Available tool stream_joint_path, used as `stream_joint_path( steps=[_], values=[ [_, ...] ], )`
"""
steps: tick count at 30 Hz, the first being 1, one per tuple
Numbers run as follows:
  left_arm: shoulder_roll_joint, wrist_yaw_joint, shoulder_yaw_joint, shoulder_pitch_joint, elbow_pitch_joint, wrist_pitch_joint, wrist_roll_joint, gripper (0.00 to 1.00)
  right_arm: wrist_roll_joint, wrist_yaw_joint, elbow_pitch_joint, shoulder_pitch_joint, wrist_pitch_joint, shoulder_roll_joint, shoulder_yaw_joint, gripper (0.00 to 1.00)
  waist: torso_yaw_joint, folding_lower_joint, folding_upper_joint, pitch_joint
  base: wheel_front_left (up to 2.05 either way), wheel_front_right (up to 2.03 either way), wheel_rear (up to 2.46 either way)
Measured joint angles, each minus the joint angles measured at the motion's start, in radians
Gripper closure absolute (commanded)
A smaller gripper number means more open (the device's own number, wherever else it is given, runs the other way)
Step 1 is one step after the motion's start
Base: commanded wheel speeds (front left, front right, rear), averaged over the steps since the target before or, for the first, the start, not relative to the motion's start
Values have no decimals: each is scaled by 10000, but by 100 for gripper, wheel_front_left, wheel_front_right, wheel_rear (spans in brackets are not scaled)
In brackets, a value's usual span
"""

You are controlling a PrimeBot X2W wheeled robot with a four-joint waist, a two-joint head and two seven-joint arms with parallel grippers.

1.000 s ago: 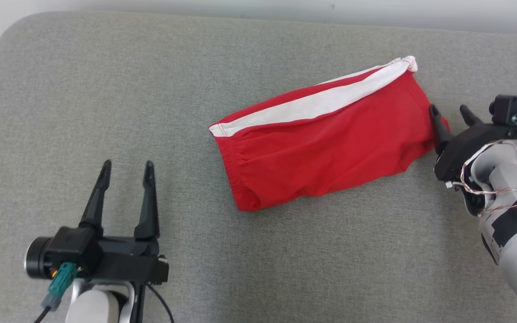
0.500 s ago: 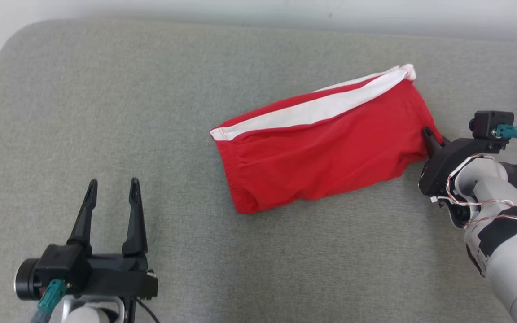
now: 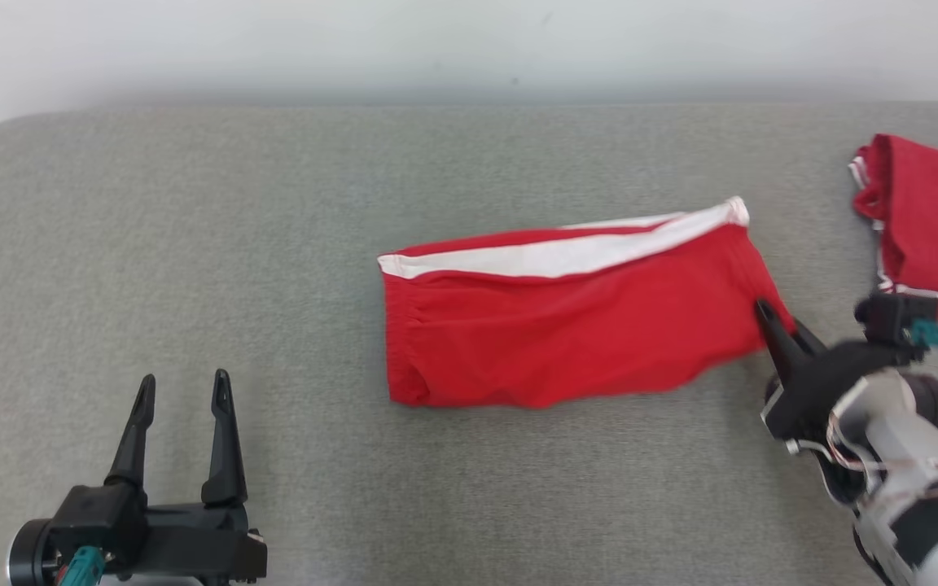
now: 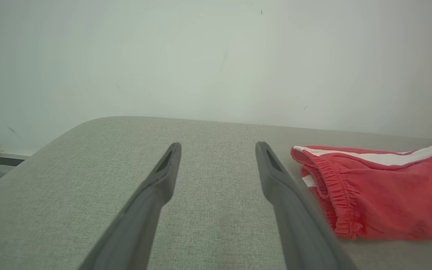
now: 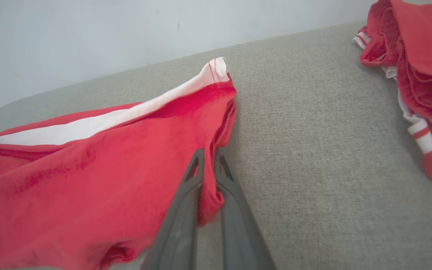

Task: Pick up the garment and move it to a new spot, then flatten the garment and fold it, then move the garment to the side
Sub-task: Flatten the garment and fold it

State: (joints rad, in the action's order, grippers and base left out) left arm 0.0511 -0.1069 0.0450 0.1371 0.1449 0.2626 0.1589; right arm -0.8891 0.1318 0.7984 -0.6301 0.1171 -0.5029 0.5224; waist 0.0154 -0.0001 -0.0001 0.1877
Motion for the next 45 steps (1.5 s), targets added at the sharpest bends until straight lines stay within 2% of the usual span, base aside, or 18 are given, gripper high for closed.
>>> stream_joint_path(
  steps=[8,9,10,11,19,21,26,34,35,36,37,38,42,45],
  values=[
    [-4,8,-13,-192,-155,0,-173,0,188,0,-1089,1550,-221,-447,-430,100,-339,1,0,-169,0,0,0],
    [-4,12,6,-205,-173,0,-232,0,222,0,-1200,1659,-291,-443,-558,83,-365,1,0,-174,0,0,0],
    [-2,12,38,-235,-190,0,-288,0,313,0,-1308,1757,-339,-433,-688,59,-389,0,0,-179,0,0,0],
    [-2,12,73,-268,-196,0,-309,0,420,0,-1396,1841,-374,-414,-811,0,-407,0,0,-183,0,0,0],
    [-2,29,159,-372,-284,0,-405,0,1756,0,-1425,1564,-1022,-203,-1850,0,-378,1,1,-219,0,0,0],
    [-2,44,104,-368,-307,0,-403,0,2238,0,-1097,1218,-1526,-63,-2079,0,-293,1,1,-173,0,0,0],
    [-2,96,-40,-259,-278,0,-412,0,2800,0,-259,754,-1910,115,-2483,0,-104,2,1,-24,0,0,0],
    [-2,128,-102,-115,-207,0,-418,0,3053,0,794,308,-2543,552,-2558,0,153,1,1,127,0,0,0],
    [-2,128,-94,-107,-188,0,-418,0,3080,0,909,259,-2621,594,-2556,18,171,1,1,130,0,0,0],
    [-2,128,-84,-102,-178,0,-418,0,3085,0,995,218,-2679,652,-2550,64,179,1,0,127,0,0,0],
    [-2,130,-77,-96,-174,0,-416,0,3083,0,1053,175,-2709,690,-2545,91,181,1,1,118,0,0,0],
    [-2,130,-77,-94,-165,0,-416,0,3058,0,1085,151,-2708,719,-2543,100,185,1,0,109,0,0,0],
    [-2,199,-56,-109,-169,0,-408,0,2982,0,1149,120,-2594,700,-2506,100,166,2,1,28,0,0,0],
    [-4,276,-69,-176,-224,0,-395,0,2982,4,1195,108,-2474,453,-2487,100,135,2,1,-62,0,0,0]
  ],
)
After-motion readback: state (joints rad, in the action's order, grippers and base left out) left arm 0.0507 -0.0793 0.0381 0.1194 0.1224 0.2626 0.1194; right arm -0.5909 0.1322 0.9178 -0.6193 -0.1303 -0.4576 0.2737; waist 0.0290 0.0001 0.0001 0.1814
